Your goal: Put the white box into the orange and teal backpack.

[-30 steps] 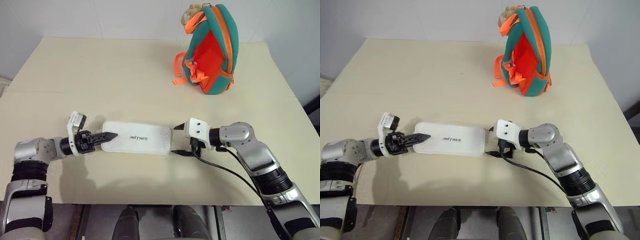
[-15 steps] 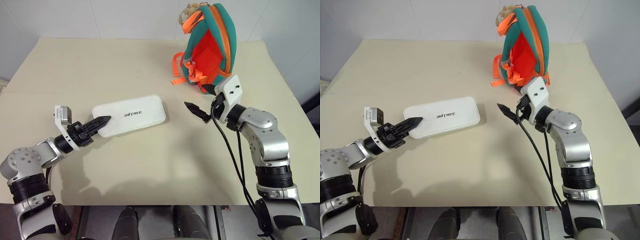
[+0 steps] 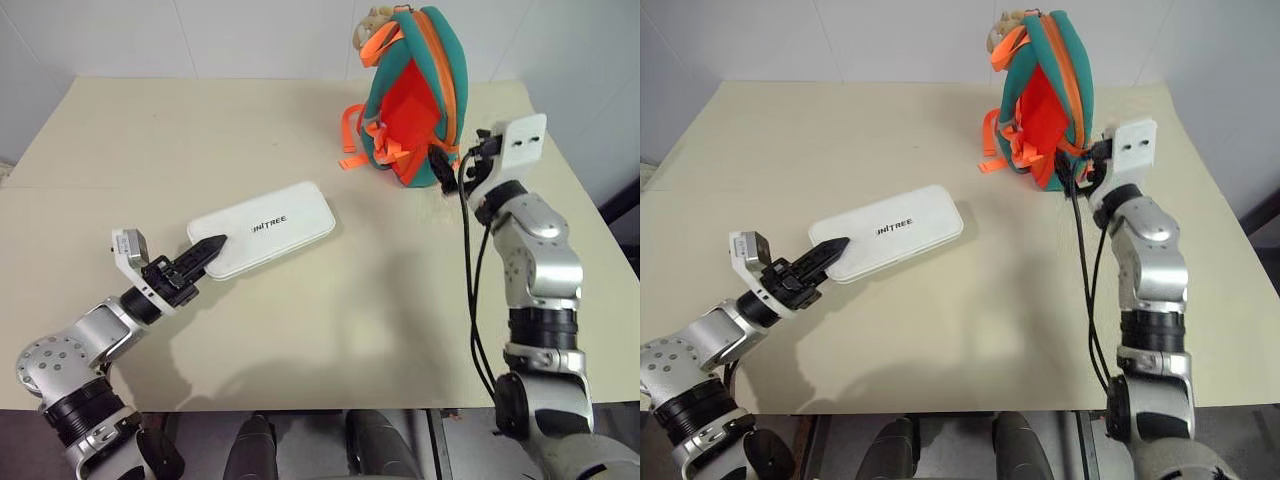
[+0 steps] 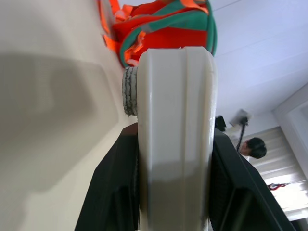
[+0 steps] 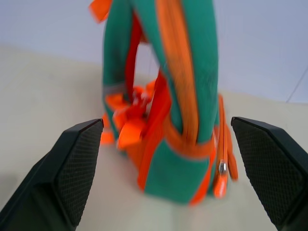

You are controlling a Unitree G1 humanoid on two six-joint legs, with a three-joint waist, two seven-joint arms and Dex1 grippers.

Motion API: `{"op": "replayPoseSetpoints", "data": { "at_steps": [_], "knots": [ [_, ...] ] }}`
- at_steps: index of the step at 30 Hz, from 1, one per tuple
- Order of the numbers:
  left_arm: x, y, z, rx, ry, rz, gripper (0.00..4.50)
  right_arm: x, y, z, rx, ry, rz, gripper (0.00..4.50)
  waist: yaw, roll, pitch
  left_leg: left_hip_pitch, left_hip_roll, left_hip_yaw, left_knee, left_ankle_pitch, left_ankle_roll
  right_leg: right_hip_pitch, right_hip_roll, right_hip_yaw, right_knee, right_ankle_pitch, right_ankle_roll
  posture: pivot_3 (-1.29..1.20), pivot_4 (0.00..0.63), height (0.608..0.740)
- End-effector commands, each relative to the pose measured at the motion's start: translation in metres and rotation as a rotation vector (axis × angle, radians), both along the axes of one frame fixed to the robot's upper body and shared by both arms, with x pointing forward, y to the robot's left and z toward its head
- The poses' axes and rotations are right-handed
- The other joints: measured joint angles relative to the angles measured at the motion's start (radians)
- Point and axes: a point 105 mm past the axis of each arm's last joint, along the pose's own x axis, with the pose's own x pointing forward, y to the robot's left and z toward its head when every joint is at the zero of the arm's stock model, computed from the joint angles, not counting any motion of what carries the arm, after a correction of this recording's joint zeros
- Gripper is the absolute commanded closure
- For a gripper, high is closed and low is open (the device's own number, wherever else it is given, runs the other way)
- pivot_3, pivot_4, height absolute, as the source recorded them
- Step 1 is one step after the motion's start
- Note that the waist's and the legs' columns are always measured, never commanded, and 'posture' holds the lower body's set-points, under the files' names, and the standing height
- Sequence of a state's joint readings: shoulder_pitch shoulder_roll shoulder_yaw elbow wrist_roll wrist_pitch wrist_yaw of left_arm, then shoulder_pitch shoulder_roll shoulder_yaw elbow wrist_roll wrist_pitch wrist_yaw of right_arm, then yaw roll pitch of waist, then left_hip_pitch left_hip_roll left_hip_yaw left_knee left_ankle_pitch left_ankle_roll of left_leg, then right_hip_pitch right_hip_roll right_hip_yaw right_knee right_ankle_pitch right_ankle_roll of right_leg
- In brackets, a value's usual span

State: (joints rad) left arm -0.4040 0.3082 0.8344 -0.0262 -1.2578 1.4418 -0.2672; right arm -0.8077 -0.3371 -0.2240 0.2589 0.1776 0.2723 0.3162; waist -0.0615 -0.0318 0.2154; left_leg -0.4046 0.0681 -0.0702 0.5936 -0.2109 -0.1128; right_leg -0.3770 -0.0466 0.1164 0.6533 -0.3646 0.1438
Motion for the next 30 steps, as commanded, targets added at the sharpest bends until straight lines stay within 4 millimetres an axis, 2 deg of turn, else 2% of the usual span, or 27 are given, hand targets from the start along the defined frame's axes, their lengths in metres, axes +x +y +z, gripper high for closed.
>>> {"op": "replayPoseSetpoints", "data": {
  "at_steps": [1, 5, 9, 16, 20, 23, 30],
  "knots": [
    [-0.002, -0.002, 0.014, -0.015, -0.066, 0.007, 3.17, 0.012, 0.003, 0.011, 0.032, -0.054, 0.001, 0.0, 0.001, 0.0, 0.0, 0.0, 0.0, 0.0, 0.0, 0.0, 0.0, 0.0, 0.0, 0.0, -0.001, 0.0, 0.0, 0.0, 0.15, 0.74],
    [-0.002, -0.004, 0.016, -0.021, -0.069, 0.014, 3.17, 0.025, 0.006, 0.011, 0.039, -0.055, 0.011, 0.0, 0.004, 0.0, 0.0, -0.001, 0.0, 0.0, -0.001, 0.001, -0.002, 0.0, 0.0, 0.0, -0.003, 0.0, 0.0, 0.0, 0.15, 0.74],
    [-0.005, -0.004, 0.017, -0.018, -0.075, 0.029, 3.17, 0.041, 0.002, 0.021, 0.045, -0.064, -0.063, 0.0, 0.0, 0.0, 0.0, -0.002, 0.0, 0.001, 0.0, 0.001, -0.002, 0.0, 0.0, 0.0, -0.004, 0.0, 0.001, 0.0, 0.15, 0.74],
    [-0.012, -0.004, 0.014, -0.007, -0.065, 0.045, 3.17, 0.049, -0.003, 0.013, 0.028, -0.051, -0.125, 0.0, -0.005, 0.0, 0.0, -0.002, 0.0, 0.001, -0.001, 0.001, -0.002, 0.0, 0.0, 0.0, -0.005, 0.0, 0.001, 0.0, 0.15, 0.74],
    [-0.013, -0.007, 0.015, -0.004, -0.064, 0.046, 3.17, 0.05, -0.006, 0.006, 0.022, -0.033, -0.155, 0.0, -0.004, 0.0, 0.0, -0.002, 0.0, 0.001, -0.001, 0.001, -0.002, 0.0, 0.0, 0.0, -0.005, 0.0, 0.001, 0.0, 0.15, 0.74],
    [-0.014, -0.007, 0.017, -0.003, -0.067, 0.048, 3.17, 0.044, -0.001, 0.014, 0.03, -0.086, -0.105, 0.0, -0.003, 0.0, 0.0, -0.002, 0.0, 0.001, 0.0, 0.001, -0.002, 0.0, 0.0, 0.001, -0.005, 0.0, 0.001, 0.0, 0.15, 0.74],
    [-0.014, -0.006, 0.018, 0.001, -0.063, 0.047, 3.17, 0.025, -0.014, 0.026, 0.047, -0.163, -0.109, 0.0, 0.003, 0.0, 0.0, -0.002, 0.0, 0.001, -0.002, 0.001, -0.002, 0.0, 0.0, 0.0, -0.006, 0.0, 0.001, 0.0, 0.15, 0.74]
  ]
}}
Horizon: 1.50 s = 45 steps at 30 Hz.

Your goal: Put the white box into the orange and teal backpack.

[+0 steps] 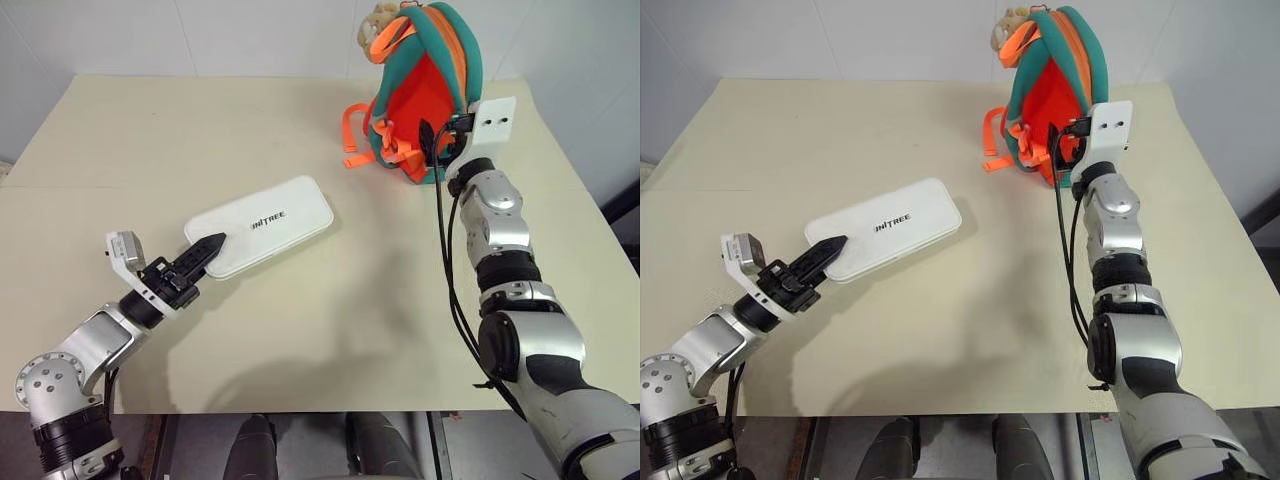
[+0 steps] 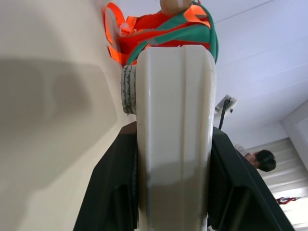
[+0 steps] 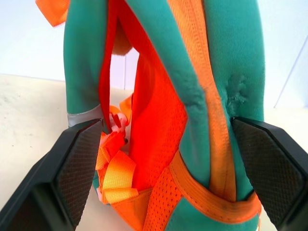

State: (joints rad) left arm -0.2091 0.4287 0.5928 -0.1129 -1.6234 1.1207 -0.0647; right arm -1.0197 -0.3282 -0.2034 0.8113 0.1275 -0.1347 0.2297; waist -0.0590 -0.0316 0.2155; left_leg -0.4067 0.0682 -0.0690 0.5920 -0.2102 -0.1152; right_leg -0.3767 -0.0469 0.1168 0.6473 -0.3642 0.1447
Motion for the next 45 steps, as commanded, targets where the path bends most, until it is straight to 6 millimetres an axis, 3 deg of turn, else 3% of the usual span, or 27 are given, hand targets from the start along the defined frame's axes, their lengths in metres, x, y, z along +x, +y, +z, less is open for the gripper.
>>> {"op": "replayPoseSetpoints", "data": {
  "at_steps": [1, 6, 10, 22, 25, 37, 45],
  "knots": [
    [-0.005, -0.002, 0.014, -0.002, -0.059, -0.015, 3.17, -0.015, -0.012, 0.03, 0.026, -0.105, -0.014, 0.0, 0.001, 0.0, 0.0, 0.0, 0.0, 0.0, 0.0, 0.0, 0.0, 0.0, 0.0, 0.0, 0.0, 0.0, 0.0, 0.0, 0.15, 0.74],
    [-0.003, -0.005, 0.013, 0.0, -0.053, -0.022, 3.17, -0.018, -0.027, 0.031, 0.048, -0.101, -0.066, 0.0, 0.002, 0.0, 0.0, 0.0, 0.0, 0.0, 0.0, 0.0, 0.0, 0.0, 0.0, 0.0, 0.0, 0.0, 0.0, 0.0, 0.15, 0.74],
    [0.0, -0.006, 0.014, 0.001, -0.056, -0.025, 3.17, -0.008, -0.027, 0.025, 0.065, -0.061, -0.076, 0.0, -0.001, 0.0, 0.0, 0.0, 0.0, 0.0, 0.0, 0.0, 0.001, 0.0, 0.0, 0.0, 0.0, 0.0, 0.0, 0.0, 0.15, 0.74],
    [0.001, -0.005, 0.017, 0.01, -0.07, -0.009, 3.17, 0.02, -0.003, 0.008, 0.142, 0.075, -0.02, 0.0, -0.003, 0.0, 0.0, 0.0, 0.0, 0.001, -0.002, 0.0, 0.0, 0.0, 0.0, 0.0, -0.003, 0.0, 0.0, 0.0, 0.15, 0.74],
    [-0.001, -0.004, 0.017, 0.012, -0.071, -0.005, 3.17, 0.022, 0.0, 0.008, 0.156, 0.083, -0.016, 0.57, -0.005, 0.0, 0.0, 0.0, 0.0, 0.001, -0.002, 0.0, 0.0, 0.0, 0.0, 0.0, -0.003, 0.0, 0.0, 0.0, 0.15, 0.74],
    [-0.001, -0.001, 0.015, 0.012, -0.067, 0.01, 3.17, 0.012, 0.018, 0.01, 0.108, 0.038, 0.138, 4.48, -0.024, 0.0, 0.0, 0.0, 0.0, 0.001, -0.002, 0.0, 0.0, 0.0, 0.0, 0.0, -0.003, 0.0, 0.0, 0.0, 0.15, 0.74],
    [0.013, 0.021, 0.026, -0.005, -0.085, 0.052, 3.17, -0.018, 0.015, 0.015, 0.047, 0.012, 0.18, 4.5, -0.021, 0.001, 0.0, 0.0, 0.0, 0.0, -0.002, 0.0, 0.0, 0.0, 0.0, 0.0, -0.002, 0.0, 0.0, 0.0, 0.15, 0.74]
  ]
}}
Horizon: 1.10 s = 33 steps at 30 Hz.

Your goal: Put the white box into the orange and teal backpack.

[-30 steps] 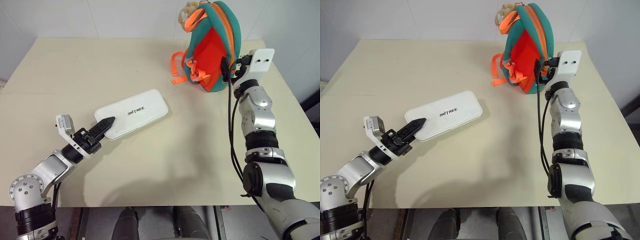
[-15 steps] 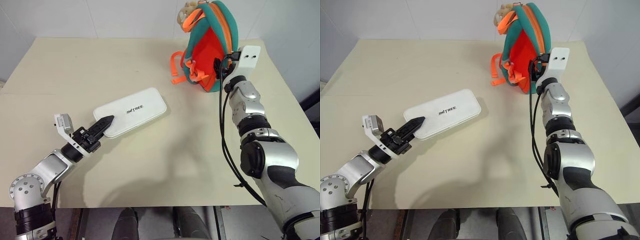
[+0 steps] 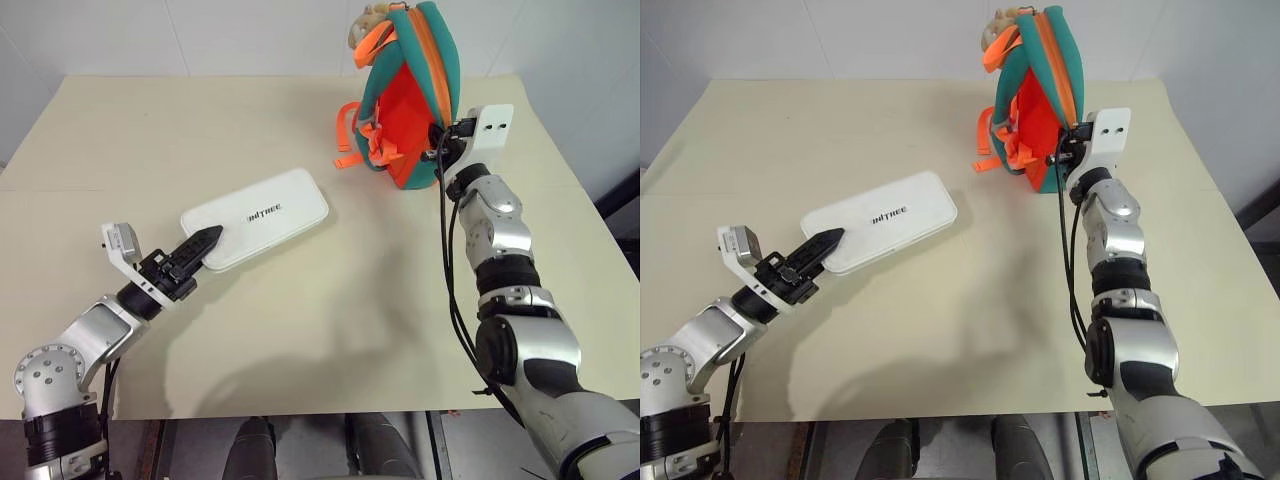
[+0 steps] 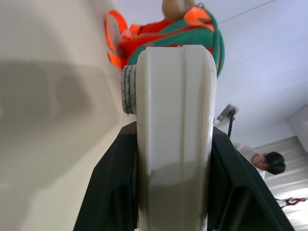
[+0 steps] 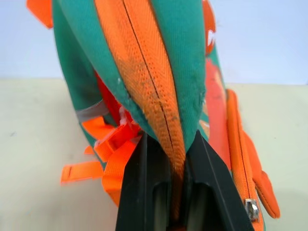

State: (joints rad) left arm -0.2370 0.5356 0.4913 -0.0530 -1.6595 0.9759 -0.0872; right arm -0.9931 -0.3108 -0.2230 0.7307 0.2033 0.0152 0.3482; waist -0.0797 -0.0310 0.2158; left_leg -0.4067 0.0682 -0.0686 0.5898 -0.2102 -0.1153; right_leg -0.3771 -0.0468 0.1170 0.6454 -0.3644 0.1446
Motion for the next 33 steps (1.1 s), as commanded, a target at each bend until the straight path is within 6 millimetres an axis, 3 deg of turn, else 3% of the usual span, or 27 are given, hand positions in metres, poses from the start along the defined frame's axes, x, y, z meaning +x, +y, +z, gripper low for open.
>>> {"op": "replayPoseSetpoints", "data": {
  "at_steps": [1, 11, 18, 24, 27, 32, 33],
  "knots": [
    [-0.001, 0.016, 0.014, -0.005, -0.053, 0.015, 3.17, -0.023, -0.001, 0.028, -0.009, -0.078, 0.034, 4.5, -0.001, 0.0, 0.0, 0.0, 0.0, 0.0, -0.001, 0.0, 0.0, 0.0, 0.0, 0.0, 0.0, 0.0, 0.0, 0.0, 0.15, 0.74],
    [0.008, 0.034, 0.019, 0.013, -0.047, 0.017, 3.18, -0.096, -0.002, 0.017, 0.011, -0.025, 0.068, 4.5, 0.026, 0.0, 0.0, -0.001, 0.0, 0.0, -0.007, 0.0, 0.0, -0.005, 0.0, 0.0, -0.001, -0.002, -0.002, 0.0, 0.15, 0.74],
    [0.014, 0.04, 0.015, 0.001, -0.021, -0.01, 3.18, -0.152, 0.0, -0.012, -0.019, 0.1, 0.179, 4.5, 0.038, 0.0, 0.0, -0.002, 0.0, 0.0, -0.009, 0.0, 0.0, -0.006, 0.0, 0.0, -0.001, -0.003, -0.002, 0.0, 0.15, 0.74],
    [0.02, 0.035, 0.012, 0.009, -0.007, -0.042, 3.18, -0.193, -0.014, -0.036, -0.052, 0.227, 0.22, 4.5, 0.052, -0.001, 0.0, -0.002, 0.0, 0.0, -0.009, 0.0, 0.001, -0.005, 0.0, 0.0, -0.002, -0.003, -0.003, 0.0, 0.15, 0.74],
    [0.022, 0.034, 0.012, 0.011, -0.005, -0.051, 3.18, -0.205, -0.017, -0.045, -0.078, 0.28, 0.245, 4.5, 0.053, -0.002, -0.001, 0.0, 0.0, 0.0, -0.009, -0.001, 0.001, -0.003, 0.0, -0.001, -0.003, -0.003, -0.003, 0.0, 0.15, 0.74],
    [0.025, 0.03, 0.01, 0.014, -0.001, -0.067, 3.18, -0.201, -0.03, -0.049, -0.102, 0.302, 0.195, 4.5, 0.051, -0.003, -0.002, 0.001, 0.0, 0.0, -0.007, -0.001, 0.002, -0.001, 0.0, -0.001, -0.003, -0.002, -0.002, 0.0, 0.15, 0.74],
    [0.026, 0.029, 0.01, 0.014, -0.001, -0.071, 3.18, -0.201, -0.028, -0.049, -0.114, 0.307, 0.219, 4.2, 0.051, -0.003, -0.002, 0.001, 0.0, 0.0, -0.006, -0.001, 0.002, 0.0, 0.0, 0.0, -0.003, -0.002, -0.002, 0.0, 0.15, 0.74]
  ]
}}
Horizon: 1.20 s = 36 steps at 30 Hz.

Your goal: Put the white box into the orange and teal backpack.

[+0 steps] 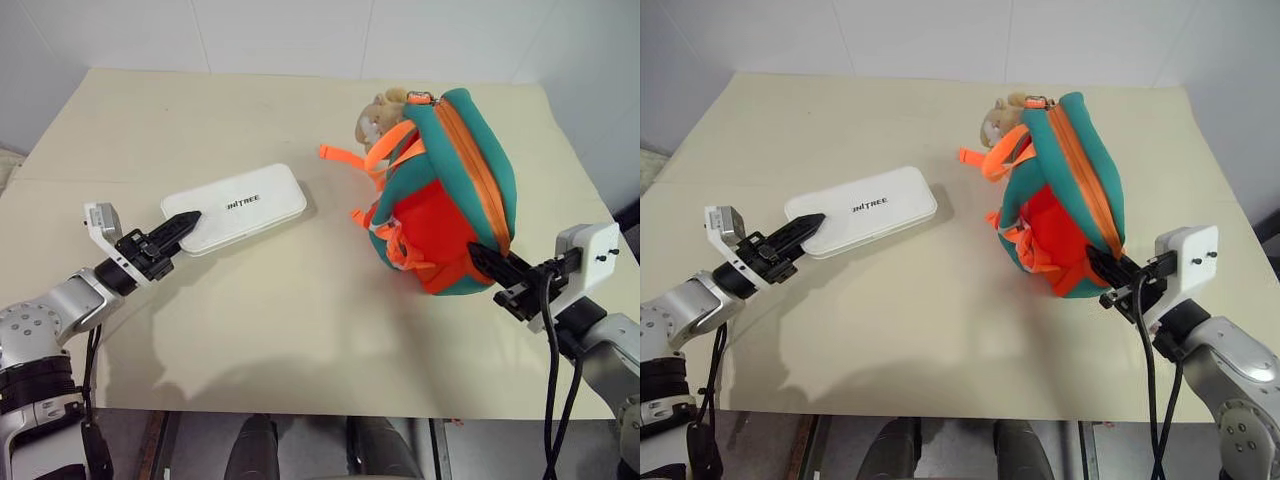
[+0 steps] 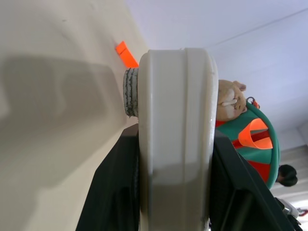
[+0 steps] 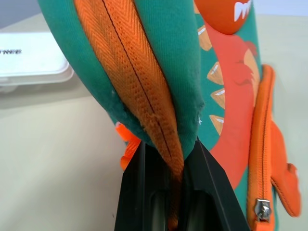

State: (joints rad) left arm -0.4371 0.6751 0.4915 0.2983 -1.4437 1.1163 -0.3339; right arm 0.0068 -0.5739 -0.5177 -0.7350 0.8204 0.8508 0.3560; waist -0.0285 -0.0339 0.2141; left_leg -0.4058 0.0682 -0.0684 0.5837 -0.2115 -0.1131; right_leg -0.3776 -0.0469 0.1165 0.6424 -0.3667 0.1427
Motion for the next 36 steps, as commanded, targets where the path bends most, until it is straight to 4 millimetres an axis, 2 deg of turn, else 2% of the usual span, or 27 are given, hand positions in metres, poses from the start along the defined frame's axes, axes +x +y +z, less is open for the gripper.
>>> {"op": "replayPoseSetpoints", "data": {
  "at_steps": [1, 6, 11, 13, 19, 26, 31, 36],
  "knots": [
    [0.0, -0.002, 0.01, -0.027, -0.047, -0.023, 3.18, -0.001, 0.001, -0.004, -0.034, 0.039, 0.047, 3.87, 0.0, 0.0, 0.0, 0.0, 0.0, 0.0, 0.0, 0.0, 0.0, 0.0, 0.0, 0.0, 0.0, 0.0, 0.0, 0.0, 0.15, 0.74],
    [0.001, -0.005, 0.008, -0.026, -0.045, -0.039, 3.18, -0.001, -0.009, 0.008, -0.084, 0.012, 0.037, 2.21, 0.0, 0.0, 0.0, 0.0, 0.0, 0.0, 0.001, 0.0, 0.0, 0.0, 0.0, 0.0, 0.0, 0.0, 0.0, 0.0, 0.15, 0.74],
    [0.002, -0.006, 0.007, -0.026, -0.045, -0.046, 3.18, -0.008, -0.019, 0.011, -0.152, 0.045, 0.054, 0.46, 0.001, 0.0, 0.0, 0.0, 0.0, 0.0, 0.001, 0.0, 0.0, 0.0, 0.0, 0.0, 0.0, 0.0, 0.0, 0.0, 0.15, 0.74],
    [0.003, -0.008, 0.008, -0.03, -0.049, -0.053, 3.18, -0.013, -0.02, 0.012, -0.173, 0.07, 0.078, 0.0, 0.001, 0.0, 0.0, 0.0, 0.0, 0.0, 0.001, 0.0, 0.0, 0.0, 0.0, 0.0, 0.0, 0.0, 0.0, 0.0, 0.15, 0.74],
    [0.002, -0.009, 0.009, -0.047, -0.053, -0.076, 3.18, -0.023, -0.025, 0.014, -0.2, 0.108, 0.099, 0.0, 0.0, 0.0, 0.0, 0.0, 0.0, 0.0, 0.001, 0.0, 0.0, 0.0, 0.0, 0.0, 0.0, 0.0, 0.0, 0.0, 0.15, 0.74],
    [0.0, -0.012, 0.004, -0.062, -0.017, -0.111, 3.18, -0.05, -0.03, -0.006, -0.282, 0.278, 0.159, 0.0, 0.002, 0.0, 0.0, -0.001, 0.0, 0.0, 0.002, -0.001, 0.001, 0.001, 0.0, 0.0, 0.0, 0.0, 0.001, 0.0, 0.15, 0.74],
    [-0.008, -0.008, 0.008, -0.069, -0.012, -0.12, 3.18, -0.073, -0.01, -0.024, -0.317, 0.381, 0.302, 0.0, -0.001, 0.0, 0.0, 0.0, 0.0, 0.0, 0.002, -0.001, 0.001, 0.001, 0.0, 0.0, 0.0, 0.0, 0.001, 0.0, 0.15, 0.74],
    [-0.023, -0.004, 0.015, -0.046, -0.034, -0.138, 3.18, -0.089, 0.028, -0.026, -0.254, 0.372, 0.476, 0.0, -0.001, -0.001, 0.0, 0.0, 0.0, 0.0, 0.003, -0.001, 0.001, 0.001, 0.0, 0.0, 0.0, 0.001, 0.001, 0.0, 0.15, 0.74]
  ]
}}
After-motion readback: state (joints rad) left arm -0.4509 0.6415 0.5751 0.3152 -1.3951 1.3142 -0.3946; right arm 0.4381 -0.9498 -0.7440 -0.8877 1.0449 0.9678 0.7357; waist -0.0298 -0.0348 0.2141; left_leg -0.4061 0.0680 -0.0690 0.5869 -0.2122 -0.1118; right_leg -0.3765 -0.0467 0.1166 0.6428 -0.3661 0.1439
